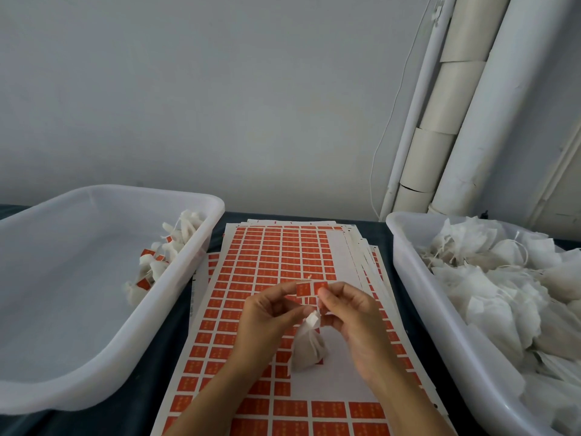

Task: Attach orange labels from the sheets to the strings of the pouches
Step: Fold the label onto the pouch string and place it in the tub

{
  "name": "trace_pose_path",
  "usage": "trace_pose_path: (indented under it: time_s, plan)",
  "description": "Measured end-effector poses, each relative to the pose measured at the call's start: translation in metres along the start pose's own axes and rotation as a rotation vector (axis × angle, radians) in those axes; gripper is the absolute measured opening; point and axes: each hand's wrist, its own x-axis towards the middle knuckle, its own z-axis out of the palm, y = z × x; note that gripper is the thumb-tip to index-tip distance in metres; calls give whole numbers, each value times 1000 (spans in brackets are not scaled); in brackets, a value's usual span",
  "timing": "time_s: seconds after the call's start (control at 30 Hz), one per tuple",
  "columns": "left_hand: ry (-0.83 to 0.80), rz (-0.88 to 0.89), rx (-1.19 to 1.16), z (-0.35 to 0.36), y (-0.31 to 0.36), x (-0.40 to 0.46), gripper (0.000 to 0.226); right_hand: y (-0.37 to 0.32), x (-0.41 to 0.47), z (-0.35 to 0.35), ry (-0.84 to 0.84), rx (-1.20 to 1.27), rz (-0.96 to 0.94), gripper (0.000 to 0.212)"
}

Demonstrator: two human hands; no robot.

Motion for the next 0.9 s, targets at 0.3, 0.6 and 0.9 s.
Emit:
trace_pose_path:
  time_s: [0.3, 0.6, 0.9]
  plan:
    - [-12, 65, 94, 0, 4, -2, 35, 7, -1, 5, 12, 5, 138, 9]
    - [-6, 82, 118, 0, 0, -1, 35, 7, -2, 6, 40, -6, 131, 8]
    - [-14, 87, 108, 1, -2, 0, 34, 8, -3, 7, 84, -48, 117, 16]
